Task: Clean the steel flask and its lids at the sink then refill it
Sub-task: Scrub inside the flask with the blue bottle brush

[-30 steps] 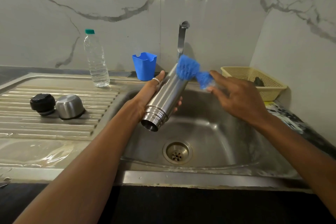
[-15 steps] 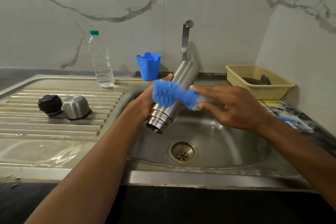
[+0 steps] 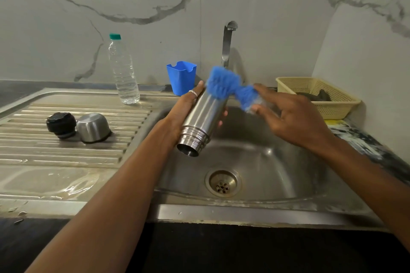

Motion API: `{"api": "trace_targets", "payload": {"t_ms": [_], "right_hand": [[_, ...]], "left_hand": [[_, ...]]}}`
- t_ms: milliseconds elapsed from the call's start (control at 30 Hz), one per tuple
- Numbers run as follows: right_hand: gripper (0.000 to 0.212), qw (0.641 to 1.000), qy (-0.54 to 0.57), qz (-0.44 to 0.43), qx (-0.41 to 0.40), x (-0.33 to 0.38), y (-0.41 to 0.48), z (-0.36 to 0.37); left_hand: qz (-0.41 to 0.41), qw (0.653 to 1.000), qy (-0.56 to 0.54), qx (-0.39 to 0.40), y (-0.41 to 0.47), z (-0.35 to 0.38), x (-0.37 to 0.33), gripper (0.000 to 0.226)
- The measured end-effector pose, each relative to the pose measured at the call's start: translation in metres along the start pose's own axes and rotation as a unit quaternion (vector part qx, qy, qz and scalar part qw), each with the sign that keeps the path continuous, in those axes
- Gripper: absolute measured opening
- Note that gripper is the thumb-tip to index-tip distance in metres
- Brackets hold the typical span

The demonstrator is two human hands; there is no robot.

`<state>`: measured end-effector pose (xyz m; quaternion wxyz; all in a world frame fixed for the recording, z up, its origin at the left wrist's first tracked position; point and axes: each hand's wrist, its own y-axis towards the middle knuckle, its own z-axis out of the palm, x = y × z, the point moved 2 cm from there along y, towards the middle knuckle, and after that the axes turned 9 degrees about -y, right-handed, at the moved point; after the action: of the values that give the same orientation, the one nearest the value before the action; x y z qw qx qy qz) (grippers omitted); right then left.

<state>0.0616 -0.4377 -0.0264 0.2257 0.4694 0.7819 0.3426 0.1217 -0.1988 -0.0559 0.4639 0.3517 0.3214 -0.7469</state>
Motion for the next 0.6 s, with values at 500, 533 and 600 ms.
{"api": "trace_targets", "payload": {"t_ms": [500,533,600], "right_hand": [[0.051,0.999,0.001,0.047,0.004,-0.007,-0.003,-0.004],[0.052,1.000,0.004,0.005,0.017,0.000,-0.004,-0.004],[0.053,0.993,0.030,-0.093,0.061,0.017,-0.007,-0.002]], "left_hand": [[-0.004,1.000,0.008,-0.001,0.000,0.003,0.002,0.066],[-0.004,1.000,0.014,-0.001,-0.002,0.004,0.004,0.064],[0.042,0.998,0.033,-0.031,-0.005,0.005,0.001,0.038]]}}
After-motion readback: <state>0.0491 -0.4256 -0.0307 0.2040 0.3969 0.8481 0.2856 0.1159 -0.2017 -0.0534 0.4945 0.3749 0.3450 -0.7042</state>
